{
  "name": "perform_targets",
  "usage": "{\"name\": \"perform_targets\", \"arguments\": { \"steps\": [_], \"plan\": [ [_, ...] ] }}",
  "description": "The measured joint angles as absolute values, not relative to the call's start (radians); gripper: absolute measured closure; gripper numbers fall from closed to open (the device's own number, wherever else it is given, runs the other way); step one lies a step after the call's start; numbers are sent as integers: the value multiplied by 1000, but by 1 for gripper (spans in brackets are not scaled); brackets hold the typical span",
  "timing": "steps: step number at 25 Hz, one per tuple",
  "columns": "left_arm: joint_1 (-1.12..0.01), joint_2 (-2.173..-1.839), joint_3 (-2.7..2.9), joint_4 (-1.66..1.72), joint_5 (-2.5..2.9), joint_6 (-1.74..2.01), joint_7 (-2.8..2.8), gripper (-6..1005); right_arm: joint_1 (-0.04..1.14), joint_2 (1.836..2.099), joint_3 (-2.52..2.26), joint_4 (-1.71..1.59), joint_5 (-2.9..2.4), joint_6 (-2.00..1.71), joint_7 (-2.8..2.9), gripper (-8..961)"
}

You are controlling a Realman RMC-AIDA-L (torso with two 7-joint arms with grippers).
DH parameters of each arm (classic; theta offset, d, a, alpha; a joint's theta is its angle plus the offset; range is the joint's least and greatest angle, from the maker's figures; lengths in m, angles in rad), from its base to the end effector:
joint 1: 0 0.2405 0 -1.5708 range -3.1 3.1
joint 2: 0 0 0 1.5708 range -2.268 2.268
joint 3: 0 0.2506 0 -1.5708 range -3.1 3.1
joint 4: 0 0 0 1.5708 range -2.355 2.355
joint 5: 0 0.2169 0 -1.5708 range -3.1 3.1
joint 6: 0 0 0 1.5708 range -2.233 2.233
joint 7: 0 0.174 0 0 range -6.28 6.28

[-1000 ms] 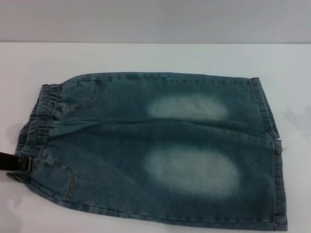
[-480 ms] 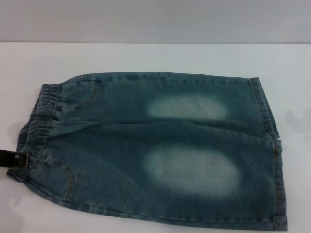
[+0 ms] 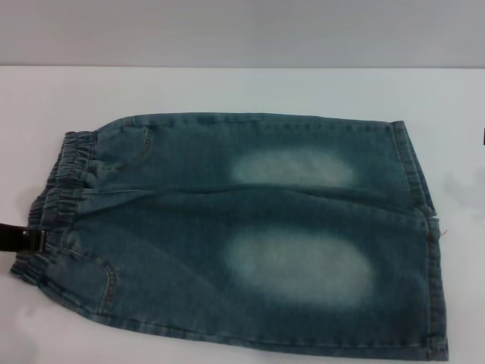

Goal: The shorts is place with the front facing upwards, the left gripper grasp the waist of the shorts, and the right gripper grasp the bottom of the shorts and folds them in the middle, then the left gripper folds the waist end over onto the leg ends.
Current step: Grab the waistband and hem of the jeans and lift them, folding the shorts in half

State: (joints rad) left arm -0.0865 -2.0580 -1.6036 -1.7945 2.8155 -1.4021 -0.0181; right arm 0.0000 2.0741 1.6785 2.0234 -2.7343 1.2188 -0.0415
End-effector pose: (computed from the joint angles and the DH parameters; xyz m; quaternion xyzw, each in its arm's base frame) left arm -0.2667 0.3018 0.0340 -0.7279 -0.5556 0.1142 0.3853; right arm 0.2169 0.3197 0.0863 -0.7417 0.4797 0.0301 0.4679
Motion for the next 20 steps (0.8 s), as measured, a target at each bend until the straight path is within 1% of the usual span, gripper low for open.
{"name": "perform_targets", "arguments": {
  "steps": [10, 18, 20],
  "plan": [
    [-98, -2059, -1605, -1798, 2816, -1413, -18, 969, -2, 2075, 1676, 2022, -2732, 1215, -41, 244],
    [-99, -2057, -1621, -1789, 2821, -1423, -17, 773, -3, 2075, 1675, 2018, -2733, 1215, -41, 243],
    [-99, -2057, -1627, -1776, 2827, -1429, -17, 677, -3, 2075, 1675, 2017, -2734, 1215, -42, 243]
  ]
}}
